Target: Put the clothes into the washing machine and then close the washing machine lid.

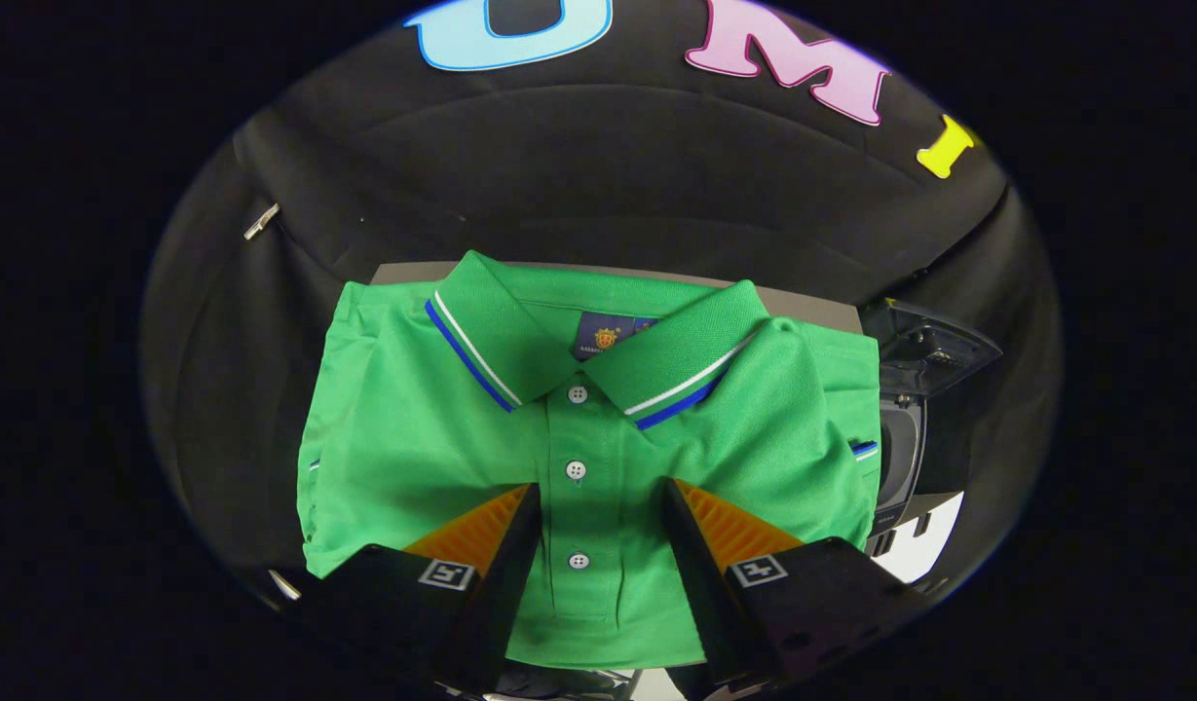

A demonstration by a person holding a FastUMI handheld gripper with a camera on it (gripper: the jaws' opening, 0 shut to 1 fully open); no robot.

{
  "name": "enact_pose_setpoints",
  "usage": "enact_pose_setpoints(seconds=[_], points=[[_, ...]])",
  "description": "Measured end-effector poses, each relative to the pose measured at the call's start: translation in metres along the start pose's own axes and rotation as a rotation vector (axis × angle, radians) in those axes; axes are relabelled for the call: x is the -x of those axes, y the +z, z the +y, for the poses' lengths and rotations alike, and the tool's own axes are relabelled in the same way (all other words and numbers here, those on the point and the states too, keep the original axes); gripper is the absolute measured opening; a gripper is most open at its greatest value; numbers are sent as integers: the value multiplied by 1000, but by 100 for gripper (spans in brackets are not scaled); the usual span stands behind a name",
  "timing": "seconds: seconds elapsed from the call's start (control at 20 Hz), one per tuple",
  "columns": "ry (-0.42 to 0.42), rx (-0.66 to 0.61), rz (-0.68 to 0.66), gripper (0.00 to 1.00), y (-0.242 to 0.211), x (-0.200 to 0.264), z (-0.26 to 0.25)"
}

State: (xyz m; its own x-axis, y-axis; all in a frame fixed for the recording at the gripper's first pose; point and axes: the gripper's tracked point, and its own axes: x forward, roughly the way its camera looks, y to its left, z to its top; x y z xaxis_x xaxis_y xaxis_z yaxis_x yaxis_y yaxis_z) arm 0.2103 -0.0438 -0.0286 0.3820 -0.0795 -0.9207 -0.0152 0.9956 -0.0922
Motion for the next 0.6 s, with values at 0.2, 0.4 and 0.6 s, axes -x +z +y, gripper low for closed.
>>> enact_pose_setpoints(seconds=[0.2, 0.4, 0.6], points=[[22, -35, -18, 35, -1, 1, -1], [8, 0, -77, 6, 3, 1, -3], [3, -2, -140, 6, 5, 1, -3]])
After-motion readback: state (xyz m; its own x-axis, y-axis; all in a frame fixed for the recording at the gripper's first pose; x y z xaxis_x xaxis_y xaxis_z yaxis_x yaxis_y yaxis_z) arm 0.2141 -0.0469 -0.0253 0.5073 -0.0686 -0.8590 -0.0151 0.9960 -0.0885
